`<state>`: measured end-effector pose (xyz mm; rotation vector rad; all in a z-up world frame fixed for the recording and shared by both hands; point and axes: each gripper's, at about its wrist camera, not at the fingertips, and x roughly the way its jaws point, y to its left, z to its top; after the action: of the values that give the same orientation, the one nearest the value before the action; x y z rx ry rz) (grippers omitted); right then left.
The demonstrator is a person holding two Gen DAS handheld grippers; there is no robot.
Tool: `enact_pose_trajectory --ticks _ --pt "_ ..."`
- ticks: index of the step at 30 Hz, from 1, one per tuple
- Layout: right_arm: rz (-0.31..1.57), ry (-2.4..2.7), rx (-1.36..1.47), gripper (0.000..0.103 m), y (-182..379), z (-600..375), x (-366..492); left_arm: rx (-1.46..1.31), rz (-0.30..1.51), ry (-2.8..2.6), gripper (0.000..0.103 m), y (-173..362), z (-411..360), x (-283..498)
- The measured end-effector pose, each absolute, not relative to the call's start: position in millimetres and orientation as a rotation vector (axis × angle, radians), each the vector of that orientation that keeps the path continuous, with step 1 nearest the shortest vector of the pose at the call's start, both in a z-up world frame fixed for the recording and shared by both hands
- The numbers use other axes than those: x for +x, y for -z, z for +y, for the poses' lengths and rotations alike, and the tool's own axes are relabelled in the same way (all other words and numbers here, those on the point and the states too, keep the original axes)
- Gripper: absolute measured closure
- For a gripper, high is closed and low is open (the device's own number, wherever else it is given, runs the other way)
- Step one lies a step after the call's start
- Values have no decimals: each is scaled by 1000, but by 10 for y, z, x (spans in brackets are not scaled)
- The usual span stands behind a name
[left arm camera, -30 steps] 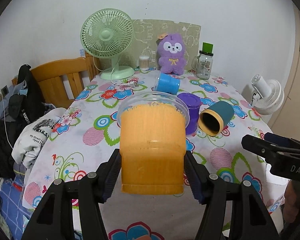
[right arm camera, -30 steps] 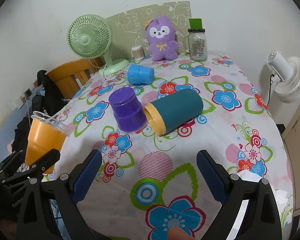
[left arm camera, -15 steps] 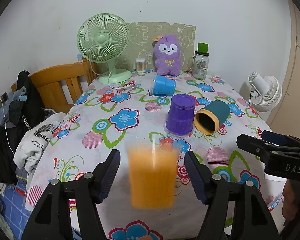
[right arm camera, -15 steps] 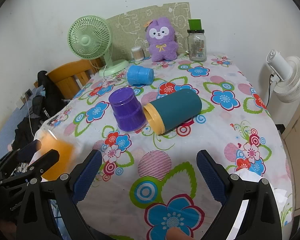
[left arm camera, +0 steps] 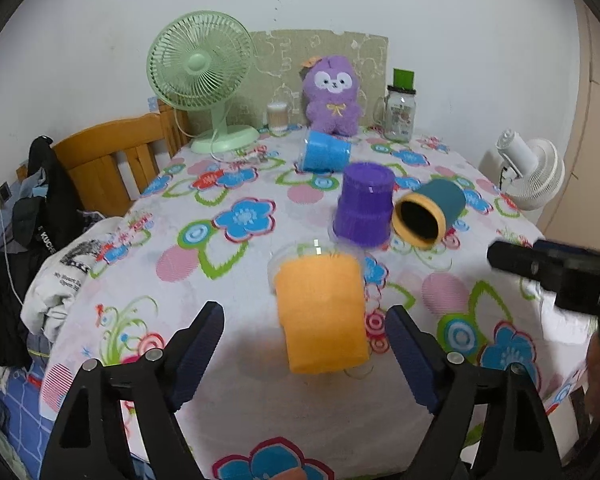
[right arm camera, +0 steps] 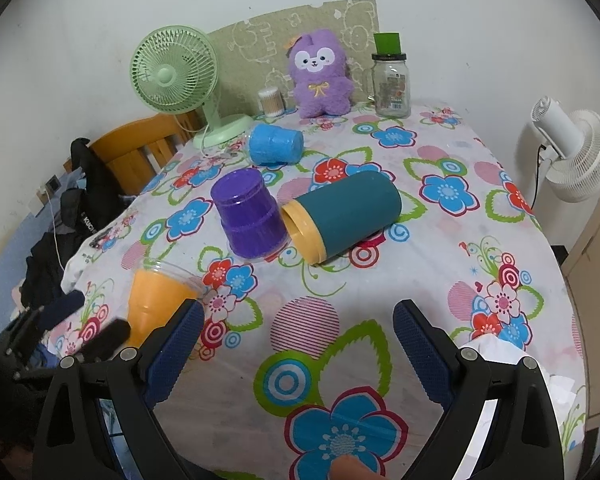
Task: Flip cup upside down
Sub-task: 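Rotate the left gripper to turn the orange cup rim-down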
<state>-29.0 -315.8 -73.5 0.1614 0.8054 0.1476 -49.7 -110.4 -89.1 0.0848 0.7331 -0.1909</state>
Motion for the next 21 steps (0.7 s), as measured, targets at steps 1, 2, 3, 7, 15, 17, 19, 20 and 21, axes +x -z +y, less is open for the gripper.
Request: enact_pose_trajectory --ticks 1,2,3,7,15,17,19,20,21 --pt "809 -143 161 6 748 -3159 -286 87 737 192 18 954 -1108 -501" --pt "816 -138 161 6 766 -3158 -276 88 742 190 18 1007 -1118 -497" --pt "820 -135 160 6 781 -3156 -270 88 753 190 18 1080 -1126 -485" --pt "836 -128 145 6 828 -3118 -263 61 808 209 37 1280 -1132 -410" --pt "844 -127 128 6 840 -3055 -210 35 773 216 46 1204 -1061 -311" --pt "843 -133 122 6 835 -3030 -202 23 762 220 46 1167 -1033 -302" --pt "841 -139 120 6 827 -3008 -203 5 758 225 47 1137 -999 -295" --pt "840 -140 120 6 825 -3005 -202 -2 758 229 47 1129 -982 -285" --pt "839 -141 119 6 823 -3002 -201 -4 754 231 47 1119 -972 -284"
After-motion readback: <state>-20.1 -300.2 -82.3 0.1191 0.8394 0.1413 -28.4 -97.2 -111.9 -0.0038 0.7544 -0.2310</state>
